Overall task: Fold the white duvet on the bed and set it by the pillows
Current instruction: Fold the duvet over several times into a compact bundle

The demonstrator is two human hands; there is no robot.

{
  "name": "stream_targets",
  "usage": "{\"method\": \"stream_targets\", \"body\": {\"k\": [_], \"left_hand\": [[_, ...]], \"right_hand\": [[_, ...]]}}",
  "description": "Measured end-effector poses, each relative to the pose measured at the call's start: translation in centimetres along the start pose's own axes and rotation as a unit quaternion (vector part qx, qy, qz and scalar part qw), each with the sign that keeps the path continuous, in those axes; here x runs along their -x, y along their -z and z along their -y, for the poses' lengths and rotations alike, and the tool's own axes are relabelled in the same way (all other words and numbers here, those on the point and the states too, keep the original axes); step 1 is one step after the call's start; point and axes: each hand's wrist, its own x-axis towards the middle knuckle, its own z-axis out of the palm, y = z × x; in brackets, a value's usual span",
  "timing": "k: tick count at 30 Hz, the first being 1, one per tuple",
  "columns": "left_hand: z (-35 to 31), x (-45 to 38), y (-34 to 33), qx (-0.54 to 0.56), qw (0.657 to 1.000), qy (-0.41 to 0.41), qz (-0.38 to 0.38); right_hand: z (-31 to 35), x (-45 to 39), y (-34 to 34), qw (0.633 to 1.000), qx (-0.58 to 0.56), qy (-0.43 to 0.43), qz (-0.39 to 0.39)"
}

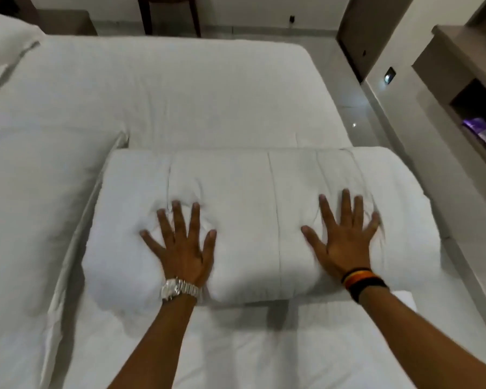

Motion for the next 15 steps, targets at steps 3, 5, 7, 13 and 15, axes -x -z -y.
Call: {"method": "stream_targets", "body": {"k": [3,5,7,13,15], "left_hand": [[0.3,-6.3,-2.7,-0.015,0.999,-0.028,-0.015],[0.6,-9.0,-5.4,-0.023,0.999,-0.023,-0.017],[0.7,-10.2,-8.0,-0.028,0.999,-0.016,-0.016],[0.8,-11.0,-11.8,-0.026,0.999,-0.024,0.001],[0.7,-11.1,-10.9,-0.031,0.999,-0.019,0.01]], "right_hand": [[0.2,-7.9,0.9,0.998,0.017,0.049,0.029],[-0.1,-11.9,-0.8,0.997,0.015,0.061,0.042],[0.2,-13.2,-4.4,0.996,0.008,0.06,0.061],[0.7,-13.7,-11.4,0.993,0.014,0.037,0.11],[0.7,-14.3,-10.3,0.991,0.015,0.035,0.128]]}}
